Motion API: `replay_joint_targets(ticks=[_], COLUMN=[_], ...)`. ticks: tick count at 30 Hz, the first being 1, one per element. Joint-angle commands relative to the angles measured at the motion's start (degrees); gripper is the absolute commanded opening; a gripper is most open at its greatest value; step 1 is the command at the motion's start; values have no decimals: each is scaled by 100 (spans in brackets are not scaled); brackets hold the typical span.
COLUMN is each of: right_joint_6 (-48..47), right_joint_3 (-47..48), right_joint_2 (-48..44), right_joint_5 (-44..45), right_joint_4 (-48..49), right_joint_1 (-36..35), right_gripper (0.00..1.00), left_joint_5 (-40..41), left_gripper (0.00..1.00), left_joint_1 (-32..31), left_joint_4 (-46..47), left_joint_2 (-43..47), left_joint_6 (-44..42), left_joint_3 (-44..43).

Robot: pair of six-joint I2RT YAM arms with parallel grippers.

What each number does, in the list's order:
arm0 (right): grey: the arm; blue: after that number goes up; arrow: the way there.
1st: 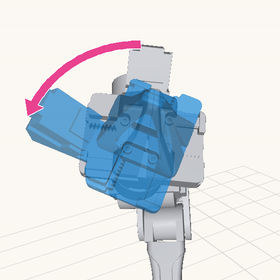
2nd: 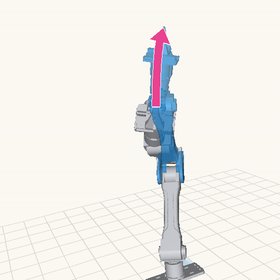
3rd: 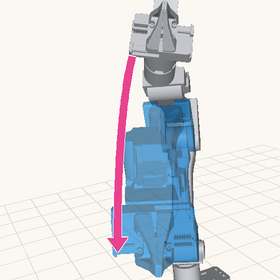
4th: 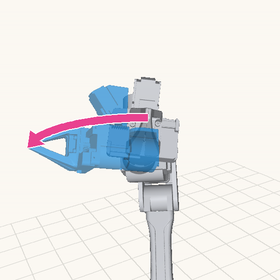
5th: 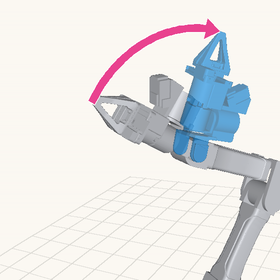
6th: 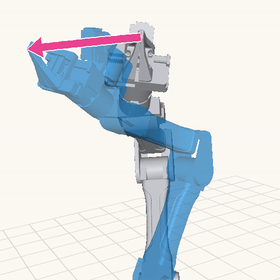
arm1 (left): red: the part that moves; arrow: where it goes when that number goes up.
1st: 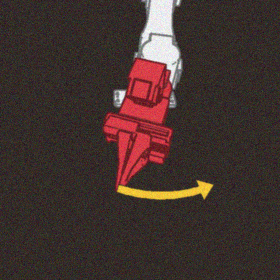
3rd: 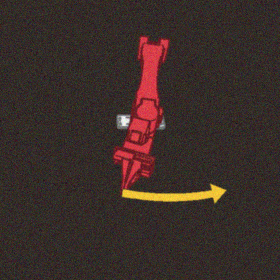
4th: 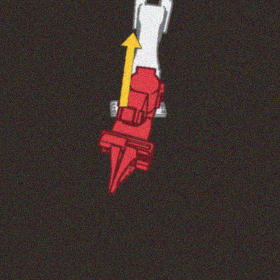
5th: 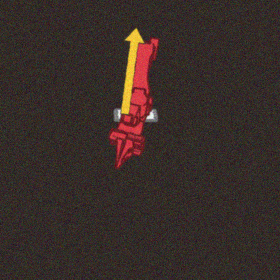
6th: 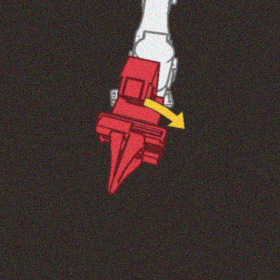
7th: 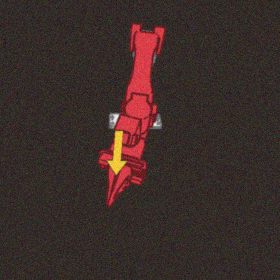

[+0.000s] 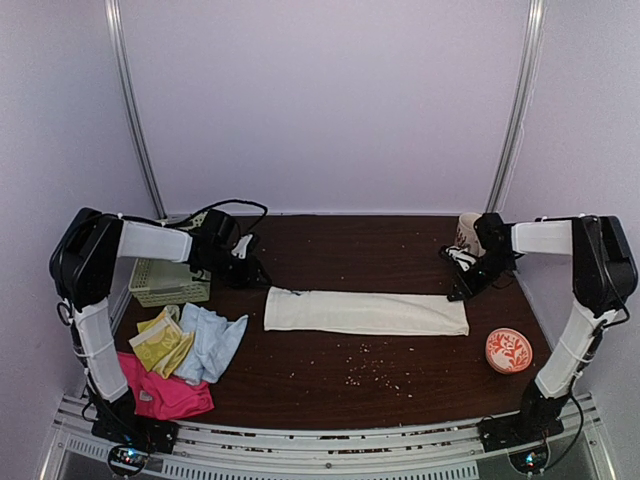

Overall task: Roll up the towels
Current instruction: Move the towel to the center of the board, then smooth out the towel at the center of the board.

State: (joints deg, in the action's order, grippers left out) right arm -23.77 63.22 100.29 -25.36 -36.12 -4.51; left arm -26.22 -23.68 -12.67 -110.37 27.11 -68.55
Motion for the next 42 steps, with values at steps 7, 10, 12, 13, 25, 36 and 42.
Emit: replay_joint_targets(ticks=[7, 10, 12, 13, 25, 36, 42], right_joint_6=[-30, -106, -143, -175, 62, 137, -211], right_joint_3=[309, 361, 380, 386, -57, 357, 605], right_joint_2=[-366, -312, -260, -223, 317, 647, 27], right_joint_5=[-395, -482, -495, -510, 738, 756, -334], right_joint_4=[-336, -370, -378, -391, 254, 301, -170], right_joint_1=[-115, -231, -327, -377, -557, -600, -608], right_gripper=[26, 26, 26, 26, 25, 25, 27], left_joint_5=[-131, -275, -336, -350, 476, 1796, 967], left_gripper=[14, 11, 11, 10, 11, 16, 22], left_joint_1=[-611, -816, -879, -895, -853, -703, -775], left_joint_4=[-279, -280, -248, -238, -384, -740, -356], left_joint_2=[32, -247, -401, -477, -1076, -665, 99], left_joint_6=[-468, -548, -543, -526, -764, -700, -1049], left_joint_3=[-842, -1079, -1153, -1161, -852, -770, -762])
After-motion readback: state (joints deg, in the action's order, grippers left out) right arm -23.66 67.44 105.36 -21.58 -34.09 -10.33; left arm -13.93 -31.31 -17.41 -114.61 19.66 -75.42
